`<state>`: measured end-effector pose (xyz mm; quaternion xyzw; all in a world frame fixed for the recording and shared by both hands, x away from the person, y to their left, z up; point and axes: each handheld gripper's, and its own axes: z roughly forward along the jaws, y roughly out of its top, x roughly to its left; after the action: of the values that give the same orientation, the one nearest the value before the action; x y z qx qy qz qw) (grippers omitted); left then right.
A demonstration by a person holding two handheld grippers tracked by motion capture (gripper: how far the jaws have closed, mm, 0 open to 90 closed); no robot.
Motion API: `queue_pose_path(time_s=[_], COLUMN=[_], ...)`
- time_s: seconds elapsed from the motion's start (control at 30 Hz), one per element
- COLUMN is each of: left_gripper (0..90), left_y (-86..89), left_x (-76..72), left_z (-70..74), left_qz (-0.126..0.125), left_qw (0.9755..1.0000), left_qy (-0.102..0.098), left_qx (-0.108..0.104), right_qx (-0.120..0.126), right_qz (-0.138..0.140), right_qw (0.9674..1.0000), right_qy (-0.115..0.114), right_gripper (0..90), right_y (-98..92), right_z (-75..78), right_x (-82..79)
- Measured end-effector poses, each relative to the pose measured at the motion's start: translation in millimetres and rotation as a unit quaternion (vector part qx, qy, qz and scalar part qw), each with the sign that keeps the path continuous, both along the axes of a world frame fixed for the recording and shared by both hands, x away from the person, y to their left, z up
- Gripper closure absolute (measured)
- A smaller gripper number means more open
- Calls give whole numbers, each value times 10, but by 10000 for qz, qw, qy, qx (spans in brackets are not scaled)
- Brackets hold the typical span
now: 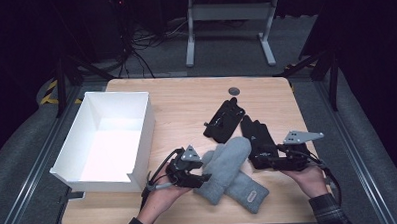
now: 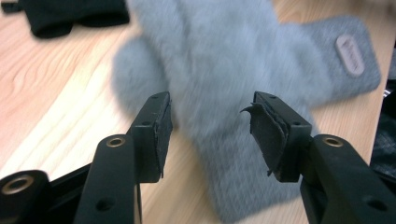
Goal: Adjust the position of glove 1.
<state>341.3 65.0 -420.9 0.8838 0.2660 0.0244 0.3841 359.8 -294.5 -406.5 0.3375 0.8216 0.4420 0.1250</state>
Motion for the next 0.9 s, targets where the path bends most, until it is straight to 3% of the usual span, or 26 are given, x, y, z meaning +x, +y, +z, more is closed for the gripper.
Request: queue_pose_path(time_s=[0.23,0.47,0.57,0.63,0.77,0.9], left_gripper=[485,456,460,489,629,756], left_y=[120,89,55,48,26,23], left_x=[-70,-65,-56,-44,-40,-42], left_z=[-84,-230,-268,-275,-284,-269], left_qz=[0,-282,-327,-392,-442,-377], left_qw=[9999,9991,9988,9984,9976,9979], left_qy=[89,299,356,419,524,524], left_qx=[-49,79,10,-7,-30,21], right_qx=[194,177,51,45,-111,-159], right_qz=[100,56,106,212,328,332], right_qw=[9998,9998,9996,9993,9991,9990], right_qy=[2,114,267,311,246,236], right_gripper=[453,433,522,648,870,896], right_y=[180,273,316,340,389,392], right_z=[41,-13,-85,-112,-139,-138], right_x=[172,332,384,396,385,381])
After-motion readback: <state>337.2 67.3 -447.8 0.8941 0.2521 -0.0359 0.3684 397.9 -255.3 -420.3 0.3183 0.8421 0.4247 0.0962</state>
